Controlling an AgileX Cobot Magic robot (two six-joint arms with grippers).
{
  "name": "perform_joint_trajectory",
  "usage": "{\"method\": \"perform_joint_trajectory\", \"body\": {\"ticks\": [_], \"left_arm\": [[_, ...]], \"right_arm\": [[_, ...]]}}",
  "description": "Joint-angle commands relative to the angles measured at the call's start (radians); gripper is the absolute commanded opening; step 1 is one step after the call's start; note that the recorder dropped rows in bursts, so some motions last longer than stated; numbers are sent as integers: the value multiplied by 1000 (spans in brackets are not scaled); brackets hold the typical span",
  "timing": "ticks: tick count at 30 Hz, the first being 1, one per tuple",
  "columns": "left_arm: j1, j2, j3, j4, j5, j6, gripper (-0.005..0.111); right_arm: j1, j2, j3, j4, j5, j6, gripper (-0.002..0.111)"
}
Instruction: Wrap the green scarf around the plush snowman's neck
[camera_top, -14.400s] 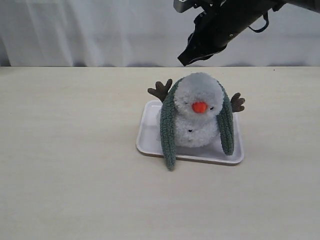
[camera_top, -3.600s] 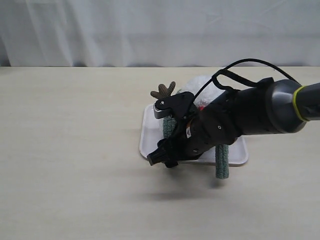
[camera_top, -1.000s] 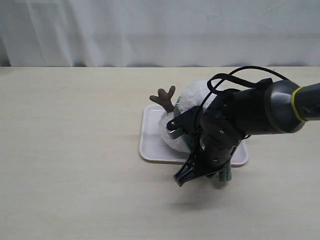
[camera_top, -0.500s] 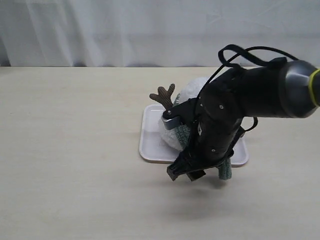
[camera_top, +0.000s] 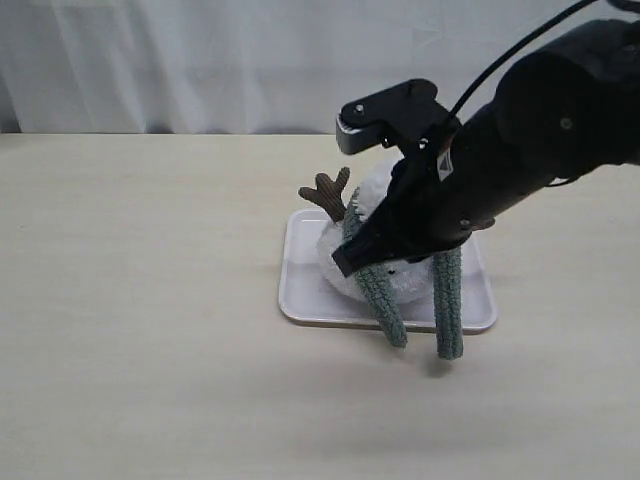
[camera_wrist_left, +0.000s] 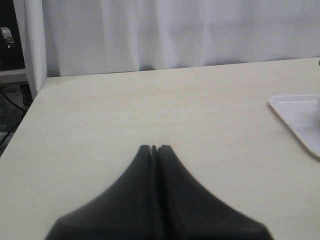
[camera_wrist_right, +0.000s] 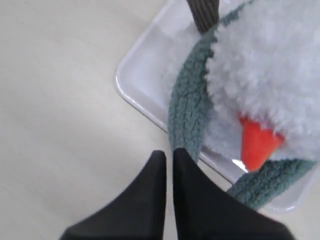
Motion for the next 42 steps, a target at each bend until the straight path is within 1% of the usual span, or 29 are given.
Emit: {"method": "perform_joint_trajectory", "body": {"ticks": [1,3,4,6,9,12,14,20,29,34,42], "left_arm": [[-6,-3,3,-3,-8,-5,0],[-6,-3,3,-3,-8,-5,0],[-6,-3,3,-3,-8,-5,0],[-6,-3,3,-3,-8,-5,0],[-6,-3,3,-3,-8,-5,0],[-6,-3,3,-3,-8,-5,0],[-6,-3,3,-3,-8,-5,0],[-6,-3,3,-3,-8,-5,0],[-6,-3,3,-3,-8,-5,0],[-6,-3,3,-3,-8,-5,0],[-6,-3,3,-3,-8,-5,0]], "right_arm": [[-3,15,-94,-3,-21,-18,4],[-3,41,-149,-7,-17,-8,4],[-3,77,-207,-38,-7,23,4],[-3,116,-253,-87,20,66,4],[13,181,-330,-200,95,128,4],[62,246,-379,-382,184,247,4],[92,282,-399,-441,220,268,4],[100,390,-460,-426,261,270,4],[100,484,-460,-444,263,270,4],[102,473,-460,-449,265,270,4],[102,360,-443,-403,293,267,4]]}}
